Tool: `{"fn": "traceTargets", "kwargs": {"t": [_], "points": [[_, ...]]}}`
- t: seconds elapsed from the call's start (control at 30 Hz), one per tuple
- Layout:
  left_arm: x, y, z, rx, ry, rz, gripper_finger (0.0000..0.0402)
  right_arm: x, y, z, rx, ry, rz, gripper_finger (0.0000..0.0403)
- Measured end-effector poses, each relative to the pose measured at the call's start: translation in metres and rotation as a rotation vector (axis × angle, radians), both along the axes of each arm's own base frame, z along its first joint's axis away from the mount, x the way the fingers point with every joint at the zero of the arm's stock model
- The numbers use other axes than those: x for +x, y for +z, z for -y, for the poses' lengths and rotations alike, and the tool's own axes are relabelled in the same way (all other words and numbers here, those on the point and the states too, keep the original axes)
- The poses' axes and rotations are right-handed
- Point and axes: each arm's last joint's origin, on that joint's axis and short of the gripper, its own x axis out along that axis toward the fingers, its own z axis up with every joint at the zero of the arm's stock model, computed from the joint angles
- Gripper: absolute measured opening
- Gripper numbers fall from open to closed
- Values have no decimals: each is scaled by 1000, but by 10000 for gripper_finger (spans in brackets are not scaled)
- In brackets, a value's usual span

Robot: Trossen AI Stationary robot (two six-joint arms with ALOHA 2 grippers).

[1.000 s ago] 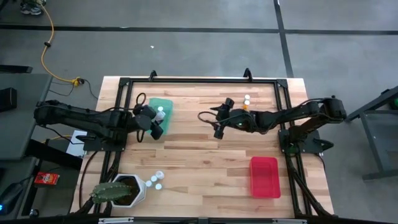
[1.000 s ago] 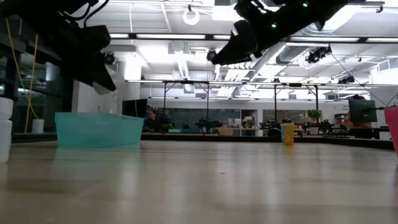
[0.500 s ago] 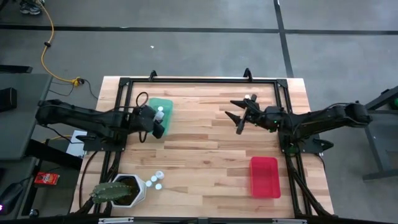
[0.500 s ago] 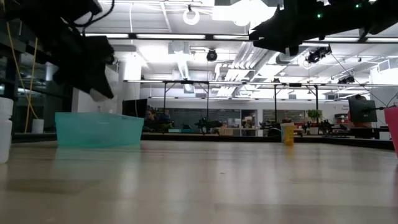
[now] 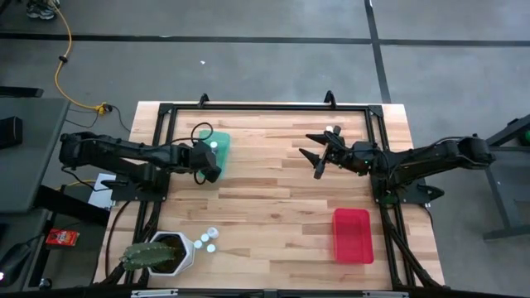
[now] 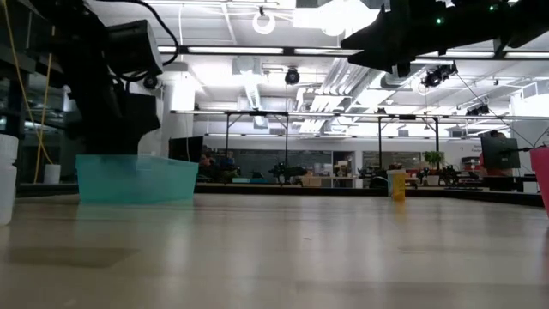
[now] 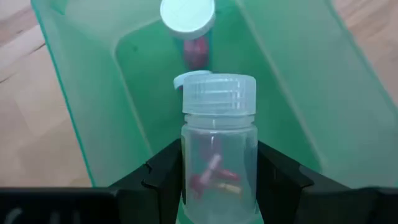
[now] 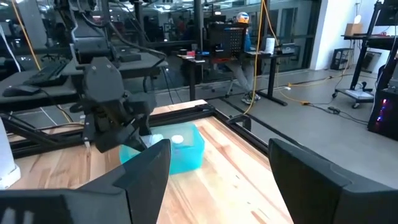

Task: Pick and place medicine bottles into bin by pill shape (circle, oval)
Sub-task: Put the transparent capsule bottle into the blue bin, then put the orange tablet bottle into the red bin

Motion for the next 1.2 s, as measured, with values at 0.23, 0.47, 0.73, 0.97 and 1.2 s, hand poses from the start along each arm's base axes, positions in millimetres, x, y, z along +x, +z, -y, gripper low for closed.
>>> {"fn": "traceTargets", "kwargs": {"t": [0.23, 0.47, 0.73, 0.97, 1.2], "points": [[1, 0, -1, 5, -5, 5, 168, 0, 0, 0, 0, 0, 0, 264], [1, 0, -1, 4, -6, 5, 168, 0, 0, 0, 0, 0, 0, 264], [1, 0, -1, 25, -24, -10, 168, 0, 0, 0, 0, 0, 0, 264], [-1, 13, -3, 116, -21, 51, 168, 0, 0, 0, 0, 0, 0, 264], [-2, 36, 2, 227, -78, 208, 169, 0, 0, 0, 0, 0, 0, 264]]}}
